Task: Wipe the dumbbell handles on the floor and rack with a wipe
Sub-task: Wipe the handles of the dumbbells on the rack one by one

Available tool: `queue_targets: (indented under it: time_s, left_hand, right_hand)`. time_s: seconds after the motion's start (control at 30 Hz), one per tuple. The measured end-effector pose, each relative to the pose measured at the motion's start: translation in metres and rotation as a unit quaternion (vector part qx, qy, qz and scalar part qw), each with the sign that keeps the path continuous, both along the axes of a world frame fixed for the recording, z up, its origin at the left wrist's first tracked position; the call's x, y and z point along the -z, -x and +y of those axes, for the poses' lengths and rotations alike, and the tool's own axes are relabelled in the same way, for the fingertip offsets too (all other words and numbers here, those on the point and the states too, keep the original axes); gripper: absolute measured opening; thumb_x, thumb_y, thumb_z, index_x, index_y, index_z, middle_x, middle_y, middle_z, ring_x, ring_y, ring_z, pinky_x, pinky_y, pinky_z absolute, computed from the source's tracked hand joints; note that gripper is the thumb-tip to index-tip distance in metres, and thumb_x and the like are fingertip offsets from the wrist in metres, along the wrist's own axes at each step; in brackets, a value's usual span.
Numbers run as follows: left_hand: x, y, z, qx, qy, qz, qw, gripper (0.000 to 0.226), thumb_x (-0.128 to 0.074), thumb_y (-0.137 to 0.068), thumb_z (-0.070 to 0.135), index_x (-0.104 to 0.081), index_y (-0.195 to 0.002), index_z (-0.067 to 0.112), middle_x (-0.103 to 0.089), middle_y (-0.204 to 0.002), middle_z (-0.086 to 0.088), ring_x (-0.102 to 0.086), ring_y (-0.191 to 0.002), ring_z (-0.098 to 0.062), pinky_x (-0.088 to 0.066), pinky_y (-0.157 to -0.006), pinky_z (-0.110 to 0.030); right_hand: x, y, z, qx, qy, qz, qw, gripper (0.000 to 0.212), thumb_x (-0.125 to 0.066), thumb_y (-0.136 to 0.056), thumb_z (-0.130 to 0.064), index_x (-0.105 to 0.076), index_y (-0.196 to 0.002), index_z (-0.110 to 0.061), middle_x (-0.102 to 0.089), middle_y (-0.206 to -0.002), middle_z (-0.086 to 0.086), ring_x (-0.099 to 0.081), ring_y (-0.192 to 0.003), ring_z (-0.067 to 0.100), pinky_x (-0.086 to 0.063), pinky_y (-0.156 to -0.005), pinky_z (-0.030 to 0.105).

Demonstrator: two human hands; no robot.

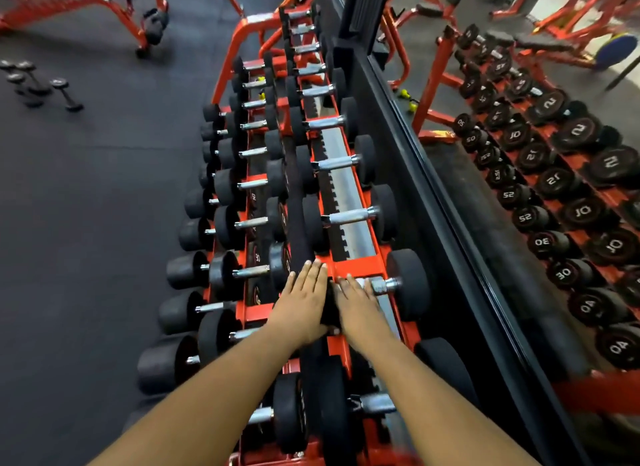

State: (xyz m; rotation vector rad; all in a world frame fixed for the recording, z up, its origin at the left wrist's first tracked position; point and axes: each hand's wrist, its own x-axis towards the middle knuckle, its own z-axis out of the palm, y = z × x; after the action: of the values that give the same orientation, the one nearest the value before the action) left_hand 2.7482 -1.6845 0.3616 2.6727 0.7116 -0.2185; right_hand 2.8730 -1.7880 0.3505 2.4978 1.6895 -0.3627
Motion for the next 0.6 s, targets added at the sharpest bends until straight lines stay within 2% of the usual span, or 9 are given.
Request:
queue_targets:
  time_s: [0.07,0.13,0.17,0.27,0.33,0.4,0.47,0.53,0.6]
  left_hand:
    - [0.005,0.0,-0.001,-0.003,-0.021,-0.013,1.0,0.128,-0.07,-0.083,0.062,0.018,-0.159,0.008,0.017,-0.169,-0.009,0.018,-0.155,-0.024,0.002,-0.127,-0.046]
    - [0.008,-0.001,-0.001,-0.004,-0.021,-0.019,1.0,0.127,-0.07,-0.083,0.062,0.017,-0.159,0.008,0.015,-0.169,-0.008,0.016,-0.156,-0.024,0.003,-0.127,-0.045]
    - [0.008,-0.002,-0.001,-0.002,-0.014,-0.016,1.0,0.127,-0.069,-0.083,0.062,0.017,-0.159,0.008,0.014,-0.169,-0.008,0.016,-0.156,-0.024,0.004,-0.127,-0.045]
    - [0.007,-0.002,0.001,0.0,-0.018,-0.014,1.0,0.128,-0.07,-0.083,0.062,0.017,-0.159,0.007,0.012,-0.169,-0.009,0.014,-0.156,-0.024,0.002,-0.127,-0.046]
    - [0.007,-0.001,0.002,0.002,-0.013,-0.011,1.0,0.128,-0.069,-0.083,0.062,0.018,-0.159,0.008,0.012,-0.169,-0.009,0.014,-0.156,-0.025,0.001,-0.127,-0.048]
    - [0.006,-0.001,0.002,0.002,-0.013,-0.008,1.0,0.127,-0.068,-0.084,0.063,0.019,-0.158,0.008,0.014,-0.169,-0.009,0.015,-0.156,-0.025,0.002,-0.127,-0.049]
    - [0.004,-0.001,0.002,0.001,-0.01,-0.001,1.0,0.126,-0.068,-0.085,0.063,0.019,-0.158,0.008,0.016,-0.169,-0.009,0.017,-0.155,-0.026,0.003,-0.127,-0.05]
    - [0.004,-0.002,0.002,0.001,-0.012,-0.002,1.0,0.126,-0.068,-0.084,0.062,0.018,-0.158,0.008,0.016,-0.169,-0.01,0.018,-0.155,-0.026,0.003,-0.126,-0.051]
    - [0.003,-0.001,0.001,0.0,-0.011,-0.001,1.0,0.126,-0.068,-0.084,0.061,0.018,-0.159,0.008,0.015,-0.169,-0.01,0.017,-0.155,-0.026,0.003,-0.126,-0.051]
  right_hand:
    - [0.01,-0.004,-0.017,0.019,-0.035,-0.057,0.998,0.063,-0.038,-0.095,-0.032,-0.034,-0.155,-0.012,-0.035,-0.161,0.008,-0.022,-0.153,0.025,-0.008,-0.122,0.054]
    - [0.012,-0.013,-0.022,0.097,-0.064,-0.112,0.987,0.055,-0.04,-0.099,-0.025,-0.041,-0.152,-0.011,-0.042,-0.157,0.01,-0.029,-0.15,0.028,-0.017,-0.121,0.056]
    - [0.012,-0.012,-0.021,0.122,-0.058,-0.107,0.985,0.055,-0.044,-0.101,-0.023,-0.038,-0.153,-0.01,-0.039,-0.158,0.011,-0.027,-0.151,0.029,-0.016,-0.122,0.054]
    - [0.016,0.002,-0.011,0.056,-0.035,-0.049,0.997,0.064,-0.05,-0.1,-0.022,-0.025,-0.158,-0.01,-0.023,-0.166,0.01,-0.01,-0.156,0.027,-0.002,-0.124,0.049]
    - [0.015,0.001,-0.013,0.015,-0.017,-0.083,0.996,0.069,-0.061,-0.093,-0.023,-0.033,-0.155,-0.01,-0.033,-0.162,0.01,-0.019,-0.154,0.026,-0.011,-0.122,0.052]
    - [0.014,-0.011,-0.02,0.087,-0.023,-0.125,0.988,0.068,-0.063,-0.092,-0.024,-0.038,-0.153,-0.008,-0.039,-0.158,0.014,-0.026,-0.151,0.03,-0.018,-0.122,0.054]
    - [0.015,-0.011,-0.023,0.126,-0.028,-0.124,0.984,0.067,-0.056,-0.096,-0.028,-0.033,-0.154,-0.005,-0.032,-0.161,0.017,-0.019,-0.153,0.034,-0.014,-0.125,0.053]
    - [0.02,-0.005,-0.021,0.078,-0.036,-0.105,0.991,0.066,-0.054,-0.094,-0.032,-0.036,-0.152,-0.006,-0.036,-0.159,0.017,-0.021,-0.153,0.034,-0.014,-0.124,0.053]
    - [0.021,-0.007,-0.016,0.023,-0.037,-0.102,0.994,0.061,-0.047,-0.094,-0.041,-0.044,-0.147,-0.01,-0.048,-0.15,0.011,-0.033,-0.147,0.029,-0.013,-0.124,0.053]
